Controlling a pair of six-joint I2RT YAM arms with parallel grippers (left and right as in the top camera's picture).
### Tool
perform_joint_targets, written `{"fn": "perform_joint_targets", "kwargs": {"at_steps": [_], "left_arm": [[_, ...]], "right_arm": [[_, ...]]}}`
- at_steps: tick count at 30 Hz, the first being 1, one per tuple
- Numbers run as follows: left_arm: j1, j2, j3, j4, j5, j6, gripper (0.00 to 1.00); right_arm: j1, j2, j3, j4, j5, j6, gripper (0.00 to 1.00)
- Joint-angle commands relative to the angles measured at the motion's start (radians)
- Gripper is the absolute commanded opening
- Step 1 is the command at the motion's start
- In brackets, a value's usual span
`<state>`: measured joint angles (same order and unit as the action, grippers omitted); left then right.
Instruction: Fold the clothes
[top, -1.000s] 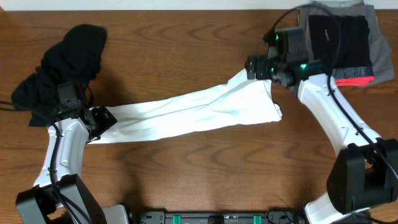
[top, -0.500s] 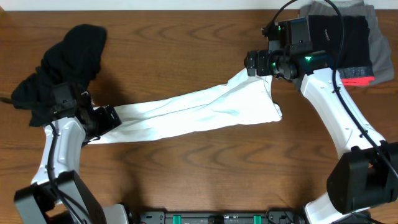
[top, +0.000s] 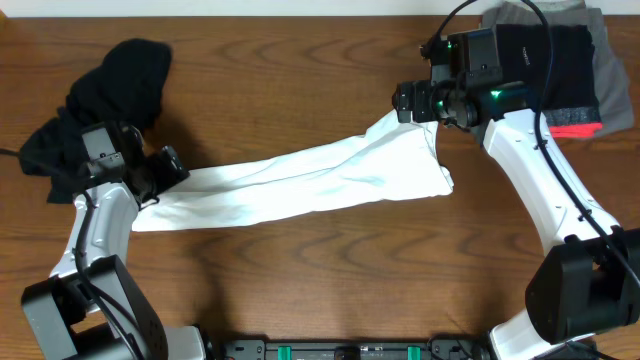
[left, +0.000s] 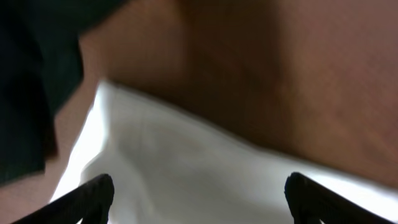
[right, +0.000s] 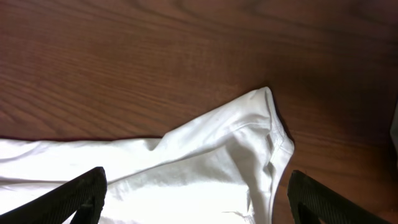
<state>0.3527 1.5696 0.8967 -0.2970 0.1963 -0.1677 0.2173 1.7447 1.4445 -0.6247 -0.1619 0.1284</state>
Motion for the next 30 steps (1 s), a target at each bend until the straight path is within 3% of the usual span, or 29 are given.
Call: {"fn": "perform_joint_targets", "kwargs": {"at_steps": [1, 6, 17, 21, 30], "left_arm": [[0.004, 0.003, 0.021, 0.061, 0.002, -0.068, 0.89], [0.004, 0.003, 0.021, 0.089, 0.005, -0.082, 0.89], [0.006, 0.003, 0.022, -0.232, 0.006, -0.064, 0.89], [0.033, 0.006, 0.018, -0.241, 0.005, 0.024, 0.9], [0.156, 0.076, 0.014, -0.237, 0.007, 0.072, 0.89]], "right_arm": [[-0.007, 0.003, 0.014, -0.001, -0.008, -0.014, 0.91], [-0.006, 0.003, 0.014, -0.006, -0.008, -0.014, 0.91], [-0.006, 0.003, 0.014, -0.011, -0.008, -0.014, 0.91], [-0.006, 0.003, 0.014, -0.031, -0.008, -0.014, 0.91], [-0.007, 0.003, 0.014, -0.081, -0.006, -0.042, 0.9]]}}
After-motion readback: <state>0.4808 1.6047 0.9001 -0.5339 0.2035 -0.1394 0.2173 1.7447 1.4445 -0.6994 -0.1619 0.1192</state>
